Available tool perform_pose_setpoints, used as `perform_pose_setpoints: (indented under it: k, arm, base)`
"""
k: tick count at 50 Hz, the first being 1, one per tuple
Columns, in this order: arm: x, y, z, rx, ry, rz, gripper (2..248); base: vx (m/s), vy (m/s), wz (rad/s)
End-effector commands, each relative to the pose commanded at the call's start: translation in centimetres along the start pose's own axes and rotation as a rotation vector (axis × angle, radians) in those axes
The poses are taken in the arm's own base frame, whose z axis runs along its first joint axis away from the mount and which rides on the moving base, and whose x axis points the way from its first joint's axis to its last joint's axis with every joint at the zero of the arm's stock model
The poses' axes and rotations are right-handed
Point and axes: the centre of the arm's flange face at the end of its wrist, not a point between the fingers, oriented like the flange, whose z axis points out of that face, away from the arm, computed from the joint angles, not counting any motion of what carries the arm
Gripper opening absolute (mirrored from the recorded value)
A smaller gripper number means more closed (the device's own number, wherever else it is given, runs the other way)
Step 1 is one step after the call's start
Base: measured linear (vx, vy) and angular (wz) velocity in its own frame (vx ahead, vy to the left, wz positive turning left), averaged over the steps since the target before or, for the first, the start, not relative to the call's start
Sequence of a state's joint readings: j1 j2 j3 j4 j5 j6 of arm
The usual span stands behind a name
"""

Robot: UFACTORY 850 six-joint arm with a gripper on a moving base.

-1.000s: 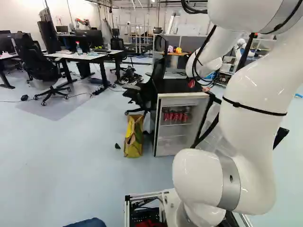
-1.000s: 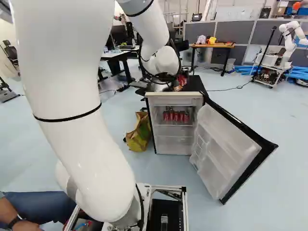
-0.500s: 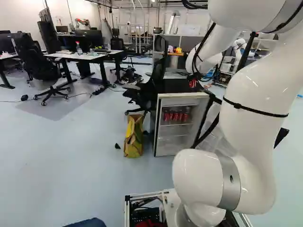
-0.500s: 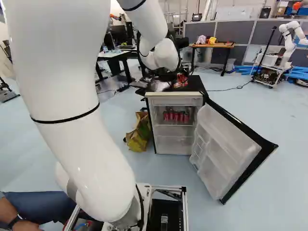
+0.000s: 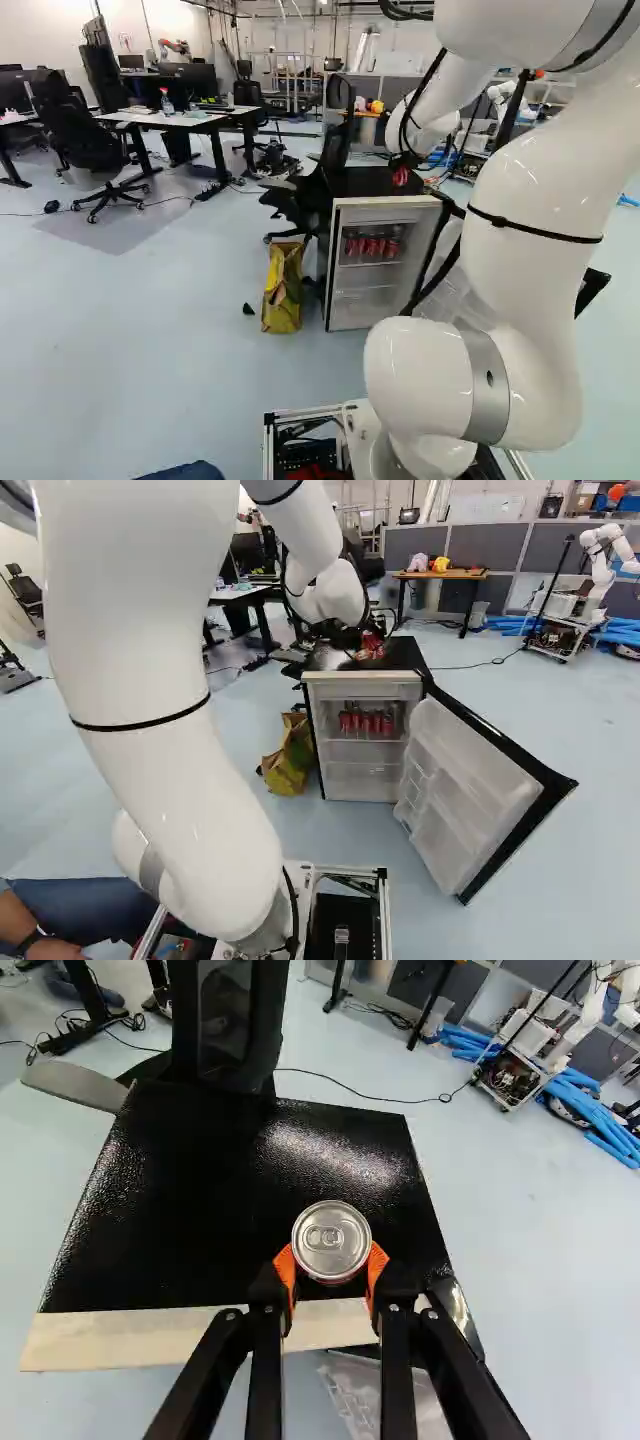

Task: Grab a drink from the fridge

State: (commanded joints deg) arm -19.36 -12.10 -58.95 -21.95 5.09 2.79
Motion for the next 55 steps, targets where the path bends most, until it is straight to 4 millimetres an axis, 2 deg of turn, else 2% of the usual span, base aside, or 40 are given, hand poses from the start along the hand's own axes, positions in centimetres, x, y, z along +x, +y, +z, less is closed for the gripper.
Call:
perform_pose_setpoints:
  k: [9,21,46,55]
  arm:
    - [0.43,-0.73,0.26,0.011,0.004,-0.009,91]
    - [0.43,-0.73,0.26,0.011,0.004,-0.005,91]
    - [0.43,-0.73,0.26,0.011,0.003,0.23,91]
    - [0.43,-0.73,0.26,0.011,0.002,0.23,91]
  base:
    - [0.0,0.0,0.0]
    - [0.0,0.0,0.0]
    - [0.0,0.0,0.0]
    - [0.0,0.0,0.0]
